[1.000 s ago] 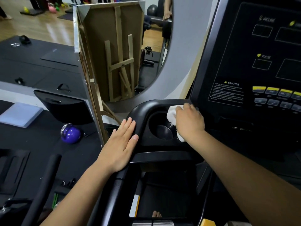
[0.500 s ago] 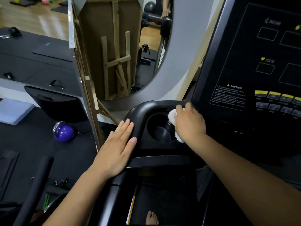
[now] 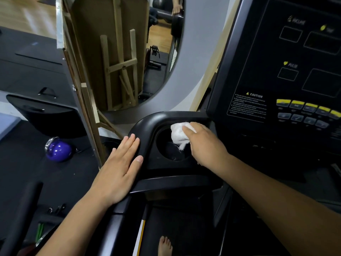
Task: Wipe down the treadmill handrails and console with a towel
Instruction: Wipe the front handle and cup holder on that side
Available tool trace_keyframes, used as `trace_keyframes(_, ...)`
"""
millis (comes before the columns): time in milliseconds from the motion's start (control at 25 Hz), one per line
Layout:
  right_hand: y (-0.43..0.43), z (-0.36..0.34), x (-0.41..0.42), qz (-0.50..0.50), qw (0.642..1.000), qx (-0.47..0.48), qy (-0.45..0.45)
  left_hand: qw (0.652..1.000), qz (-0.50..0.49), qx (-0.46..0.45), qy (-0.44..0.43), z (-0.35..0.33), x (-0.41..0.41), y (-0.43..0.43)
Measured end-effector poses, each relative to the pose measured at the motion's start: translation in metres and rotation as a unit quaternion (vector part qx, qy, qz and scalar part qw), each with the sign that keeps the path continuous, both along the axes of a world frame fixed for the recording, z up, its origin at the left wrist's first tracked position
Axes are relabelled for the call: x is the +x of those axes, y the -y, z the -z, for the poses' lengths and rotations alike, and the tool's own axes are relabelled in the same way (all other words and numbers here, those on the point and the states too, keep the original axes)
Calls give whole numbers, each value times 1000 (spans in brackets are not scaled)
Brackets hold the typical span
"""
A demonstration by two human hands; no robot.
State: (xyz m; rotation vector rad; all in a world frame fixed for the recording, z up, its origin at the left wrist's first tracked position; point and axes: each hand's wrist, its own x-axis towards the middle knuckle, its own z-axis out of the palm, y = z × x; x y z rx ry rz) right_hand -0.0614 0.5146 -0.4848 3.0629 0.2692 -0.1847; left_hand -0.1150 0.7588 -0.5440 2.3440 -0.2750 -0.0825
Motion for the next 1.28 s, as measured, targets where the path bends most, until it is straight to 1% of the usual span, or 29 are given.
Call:
trace_keyframes(40,-2,-2,-6,-3,999,-26,21,1000,-1,0,1,0,0,0)
trace_keyframes(120,-3,-7,-26,-32,990,-100,97,1000,3,3,5,1,-1,0)
trace_keyframes(160,-2,-10,-37,-48,987,-102,118,1000,5,4,5,1,-1,1)
trace_keyframes(280,6,-3,-27,-82,987,-52,127,1000,0,-2,0,2,1,-1)
trace_keyframes(400,7,-3,12,-54,993,-41,102,1000,-5,-18,2,3,1,0)
trace_keyframes(480,7,-3,20,-45,994,-35,93,1000,-11,-29,4,3,2,-1)
trace_keyframes(520,6,-4,15,-55,992,-40,106,999,-13,-35,4,3,2,0)
trace_keyframes(640,-5,-4,-20,-120,975,-95,161,998,-21,-51,5,3,2,0)
trace_keyframes(720,-5,-3,-33,-98,977,-108,157,998,-25,-58,3,4,3,0)
trace_keyframes(800,0,-7,-32,-58,982,-61,169,998,-28,-64,4,4,3,0)
trace_keyframes(840,1,-10,-31,-63,982,-21,178,997,-28,-65,5,4,3,-1)
trace_keyframes(920,-2,-11,-34,-127,975,37,180,997,-29,-67,3,4,3,0)
trace_keyframes(1000,-3,-12,-40,-187,962,56,190,997,-31,-68,4,3,3,0)
trace_keyframes(1040,0,-13,-44,-197,962,45,181,997,-32,-68,5,2,3,0)
trace_keyframes(1080,3,-15,-48,-184,970,30,158,997,-32,-67,6,2,3,0)
trace_keyframes(1160,8,-20,-47,-118,989,-16,82,997,-32,-67,6,2,3,0)
trace_keyframes(1200,9,-19,-42,-96,993,-35,57,997,-33,-68,6,2,3,0)
trace_keyframes(1280,8,-14,-23,-66,995,-48,59,997,-31,-66,3,2,3,0)
